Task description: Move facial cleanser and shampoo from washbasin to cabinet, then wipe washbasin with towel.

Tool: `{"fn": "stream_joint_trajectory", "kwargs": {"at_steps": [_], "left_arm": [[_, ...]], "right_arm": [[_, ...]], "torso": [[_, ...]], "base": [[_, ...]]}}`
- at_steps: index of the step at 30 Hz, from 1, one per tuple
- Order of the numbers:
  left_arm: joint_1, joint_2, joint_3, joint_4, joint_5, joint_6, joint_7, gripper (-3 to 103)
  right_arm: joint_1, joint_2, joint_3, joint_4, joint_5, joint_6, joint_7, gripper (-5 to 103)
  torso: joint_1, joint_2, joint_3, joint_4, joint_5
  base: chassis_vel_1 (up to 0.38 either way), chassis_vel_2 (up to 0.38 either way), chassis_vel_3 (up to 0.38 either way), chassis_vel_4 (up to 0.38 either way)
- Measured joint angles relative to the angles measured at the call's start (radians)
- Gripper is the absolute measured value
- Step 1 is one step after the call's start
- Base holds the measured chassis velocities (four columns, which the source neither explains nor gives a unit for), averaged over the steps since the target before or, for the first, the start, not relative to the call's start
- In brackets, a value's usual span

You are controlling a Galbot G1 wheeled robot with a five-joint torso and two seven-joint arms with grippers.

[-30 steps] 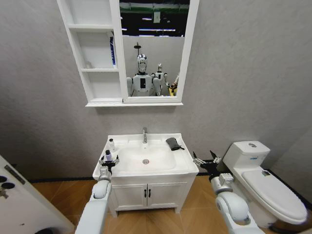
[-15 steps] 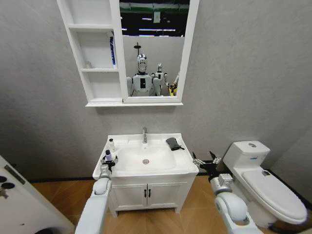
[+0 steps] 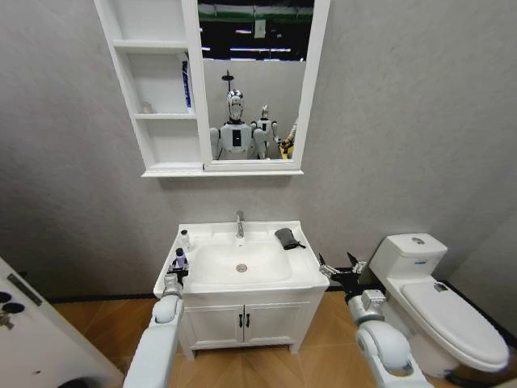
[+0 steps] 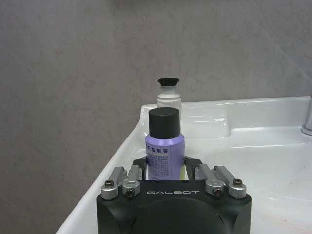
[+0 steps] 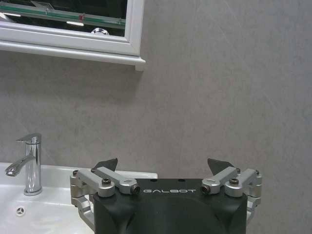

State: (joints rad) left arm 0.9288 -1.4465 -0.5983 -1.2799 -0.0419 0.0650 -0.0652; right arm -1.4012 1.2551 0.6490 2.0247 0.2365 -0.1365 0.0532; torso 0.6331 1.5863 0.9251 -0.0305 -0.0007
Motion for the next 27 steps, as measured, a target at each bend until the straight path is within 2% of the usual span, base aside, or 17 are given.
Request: {"fn": "stream_joint_trajectory", "kwargs": {"at_steps": [8,10,12,14,15,16,17,19,20,22,23,24,27], "left_arm": [[0.017,0.009,0.003,-0.048,-0.02,0.001,0.006,42],[0.041,0.016,0.003,-0.118,-0.023,0.003,0.004,42],[0.049,0.018,0.004,-0.139,-0.023,0.007,0.003,42],[0.083,0.036,0.018,-0.242,-0.041,0.051,-0.01,42],[0.083,0.036,0.018,-0.242,-0.041,0.051,-0.01,42],[0.107,0.063,0.034,-0.326,-0.058,0.099,-0.028,42],[0.107,0.063,0.034,-0.326,-0.058,0.099,-0.028,42],[0.129,0.129,0.059,-0.468,-0.104,0.18,-0.071,42],[0.129,0.129,0.059,-0.468,-0.104,0.18,-0.071,42],[0.125,0.203,0.082,-0.583,-0.206,0.267,-0.142,42],[0.125,0.203,0.082,-0.583,-0.206,0.267,-0.142,42],[0.113,0.248,0.092,-0.633,-0.273,0.318,-0.185,42],[0.072,0.33,0.104,-0.706,-0.397,0.422,-0.258,42]], "right_arm": [[-0.008,0.007,0.0,0.01,-0.004,-0.002,0.0,100],[-0.008,0.011,-0.003,0.011,-0.007,-0.002,0.0,100],[-0.008,0.012,-0.004,0.011,-0.008,-0.002,0.0,100],[-0.007,0.016,-0.01,0.012,-0.011,-0.003,0.0,100],[-0.007,0.016,-0.01,0.012,-0.011,-0.003,0.0,100],[-0.007,0.017,-0.014,0.014,-0.012,-0.004,0.0,100],[-0.007,0.017,-0.014,0.014,-0.012,-0.004,0.0,100],[-0.008,0.016,-0.017,0.017,-0.013,-0.005,0.0,100],[-0.008,0.016,-0.017,0.017,-0.013,-0.005,0.0,100],[-0.008,0.014,-0.017,0.02,-0.012,-0.006,0.0,100],[-0.008,0.014,-0.017,0.02,-0.012,-0.006,0.0,100],[-0.008,0.013,-0.017,0.021,-0.012,-0.006,0.0,100],[-0.005,0.016,-0.019,0.021,-0.011,-0.006,0.0,100]], "torso": [[0.0,0.0,0.0,0.0,-0.0002],[0.0,0.0,0.0,0.0,-0.0002],[0.0,0.0,0.0,0.0,-0.0003],[0.0,0.0,0.0,0.0,-0.0002],[0.0,0.0,0.0,0.0,-0.0002],[0.0,0.0,0.0,0.0,-0.0002],[0.0,0.0,0.0,0.0,-0.0002],[0.0,0.0,0.0,0.0001,-0.0003],[0.0,0.0,0.0,0.0001,-0.0003],[0.0,0.0,0.0,0.0001,0.0001],[0.0,0.0,0.0,0.0001,0.0001],[0.0,0.0,0.0,0.0,-0.0002],[0.0,0.0,0.0,0.0,-0.0002]], "base": [[0.0,0.0,0.0,0.0],[0.0,0.0,0.0,0.0],[0.0,0.0,0.0,0.0],[0.0,0.0,0.0,0.0],[0.0,0.0,0.0,0.0],[0.0,0.0,0.0,0.0],[0.0,0.0,0.0,0.0],[0.0,0.0,0.0,0.0],[0.0,0.0,0.0,0.0],[0.0,0.0,0.0,0.0],[0.0,0.0,0.0,0.0],[0.0,0.0,0.0,0.0],[0.0,0.0,0.0,0.0]]}}
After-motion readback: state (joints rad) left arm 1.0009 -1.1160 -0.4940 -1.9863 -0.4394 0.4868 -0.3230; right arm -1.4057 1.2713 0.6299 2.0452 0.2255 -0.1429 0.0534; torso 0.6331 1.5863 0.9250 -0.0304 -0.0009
